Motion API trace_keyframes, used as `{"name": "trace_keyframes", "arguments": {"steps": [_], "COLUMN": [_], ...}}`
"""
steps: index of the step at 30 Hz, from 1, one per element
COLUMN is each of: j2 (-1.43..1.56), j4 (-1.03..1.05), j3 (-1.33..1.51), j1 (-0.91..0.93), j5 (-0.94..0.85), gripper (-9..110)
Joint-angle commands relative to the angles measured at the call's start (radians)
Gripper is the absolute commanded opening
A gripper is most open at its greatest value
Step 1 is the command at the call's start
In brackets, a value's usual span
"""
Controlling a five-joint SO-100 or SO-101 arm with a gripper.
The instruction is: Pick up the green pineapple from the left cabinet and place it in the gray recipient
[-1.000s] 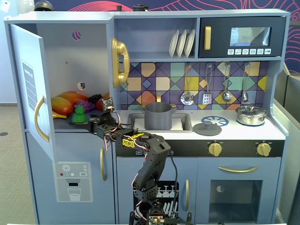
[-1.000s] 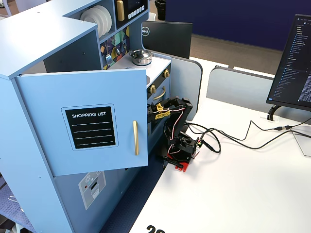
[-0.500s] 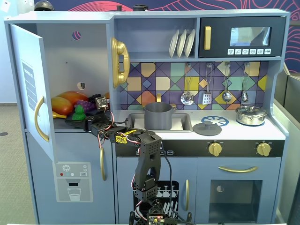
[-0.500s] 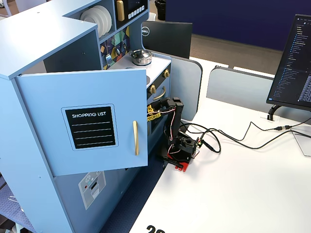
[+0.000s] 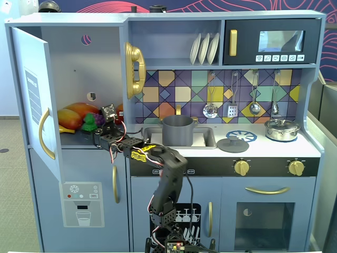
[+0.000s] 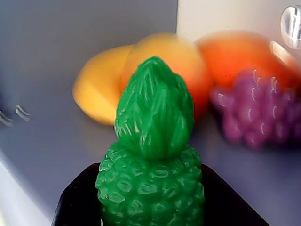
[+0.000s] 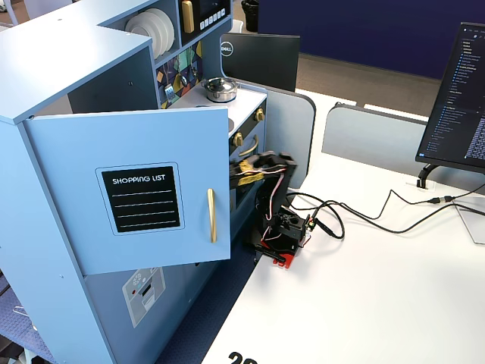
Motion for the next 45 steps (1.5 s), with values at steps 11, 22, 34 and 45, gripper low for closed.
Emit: {"name": "trace_keyframes", "arguments": {"steps": [11,22,34,45], "j2": [0.913,0.839,0.422,0.118], "j4": [0.199,0.143,0.25,0.382], "j3": [0.314,0.144,-0.115,-0.325], "j1": [-0.106,0.54,0.862,0.91], "j5": [-0.1,0.029,0.112,0.006], "gripper": [0,0,0,0]}}
